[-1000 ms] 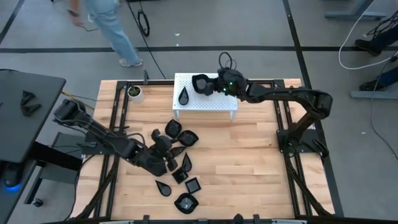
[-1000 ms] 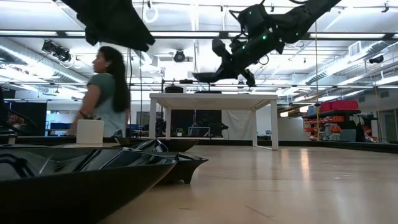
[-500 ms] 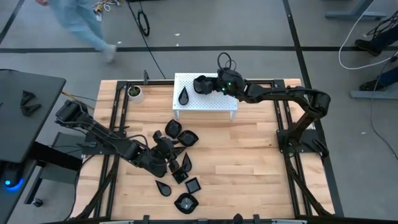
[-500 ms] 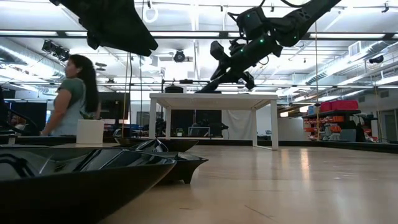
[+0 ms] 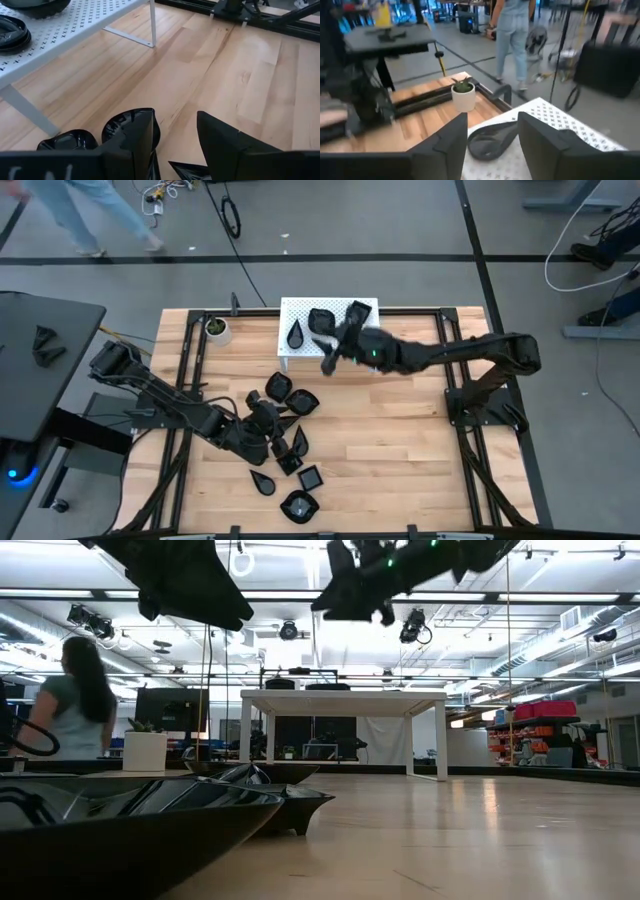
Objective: Pick & Place Mini shaped plates
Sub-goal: Stack the black square plate on top of the other black square plate on the shelf
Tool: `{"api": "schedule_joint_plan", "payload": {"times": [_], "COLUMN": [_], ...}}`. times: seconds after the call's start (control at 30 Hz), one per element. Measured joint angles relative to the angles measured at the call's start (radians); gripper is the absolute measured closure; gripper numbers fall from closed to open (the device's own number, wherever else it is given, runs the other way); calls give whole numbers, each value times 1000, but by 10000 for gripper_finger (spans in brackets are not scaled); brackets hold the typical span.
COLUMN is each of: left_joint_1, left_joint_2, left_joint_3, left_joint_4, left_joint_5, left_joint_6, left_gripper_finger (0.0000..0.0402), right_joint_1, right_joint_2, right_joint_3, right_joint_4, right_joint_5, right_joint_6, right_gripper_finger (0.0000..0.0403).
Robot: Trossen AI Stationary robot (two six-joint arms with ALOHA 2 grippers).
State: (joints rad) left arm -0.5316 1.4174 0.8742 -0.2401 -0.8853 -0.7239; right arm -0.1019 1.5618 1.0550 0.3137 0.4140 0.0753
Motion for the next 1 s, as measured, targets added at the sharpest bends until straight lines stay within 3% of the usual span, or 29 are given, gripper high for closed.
{"api": "schedule_joint_plan", "payload": {"times": [0.17,0.3,0.43,0.53,0.6,0.77,0.9,1.0], "left_joint_1": [-1,-1,-1,-1,0,0,-4,-21], "left_joint_2": [0,0,1,14,26,56,55,47], "left_joint_3": [0,0,1,1,1,1,1,2], "left_joint_4": [0,0,-2,-3,1,-4,-36,-75], "left_joint_5": [0,7,23,8,-4,3,98,146], "left_joint_6": [-6,-12,-25,-25,-29,-64,-94,-128], "left_gripper_finger": [243,243,243,243,243,243,243,244], "right_joint_1": [145,228,353,441,483,522,500,461], "right_joint_2": [-6,-18,-57,-62,-60,-21,47,129], "right_joint_3": [0,0,0,0,-9,-120,-214,-196], "right_joint_4": [-118,-408,-718,-842,-829,-517,-191,-104], "right_joint_5": [271,469,511,426,364,66,-119,-261], "right_joint_6": [-110,-32,132,226,301,358,452,505], "right_gripper_finger": [238,248,259,266,271,280,287,291]}}
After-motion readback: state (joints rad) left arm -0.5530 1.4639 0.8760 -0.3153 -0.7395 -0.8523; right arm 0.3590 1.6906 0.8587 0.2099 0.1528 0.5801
